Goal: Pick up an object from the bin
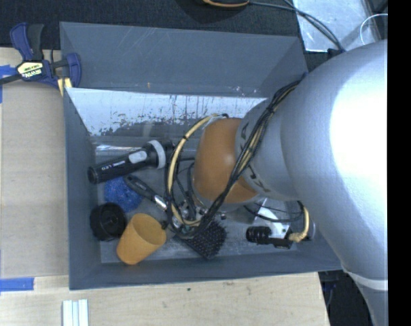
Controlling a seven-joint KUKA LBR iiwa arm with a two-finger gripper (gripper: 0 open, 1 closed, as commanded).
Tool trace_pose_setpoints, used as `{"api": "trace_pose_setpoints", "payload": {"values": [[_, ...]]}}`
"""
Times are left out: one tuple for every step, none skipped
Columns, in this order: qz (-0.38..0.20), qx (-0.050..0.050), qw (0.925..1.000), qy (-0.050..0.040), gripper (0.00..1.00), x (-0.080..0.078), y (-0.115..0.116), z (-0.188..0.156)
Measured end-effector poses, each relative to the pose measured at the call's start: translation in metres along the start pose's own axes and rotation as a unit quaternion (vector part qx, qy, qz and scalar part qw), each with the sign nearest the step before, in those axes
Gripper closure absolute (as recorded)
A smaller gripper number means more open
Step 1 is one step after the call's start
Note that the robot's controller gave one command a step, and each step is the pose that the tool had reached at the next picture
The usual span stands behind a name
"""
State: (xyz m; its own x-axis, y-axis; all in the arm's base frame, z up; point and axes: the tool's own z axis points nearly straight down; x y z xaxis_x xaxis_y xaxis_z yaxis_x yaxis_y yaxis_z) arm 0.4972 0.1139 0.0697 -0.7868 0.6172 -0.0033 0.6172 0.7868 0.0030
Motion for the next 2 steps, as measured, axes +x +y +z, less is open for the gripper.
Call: {"api": "trace_pose_setpoints", "payload": {"values": [[0.0, 0.0, 1.0, 0.0002, 1.0, 0.0001, -0.0004, -0.0016], [0.0, 0.002, 1.0, 0.0011, 1.0, 0.0004, -0.0012, -0.0083]]}}
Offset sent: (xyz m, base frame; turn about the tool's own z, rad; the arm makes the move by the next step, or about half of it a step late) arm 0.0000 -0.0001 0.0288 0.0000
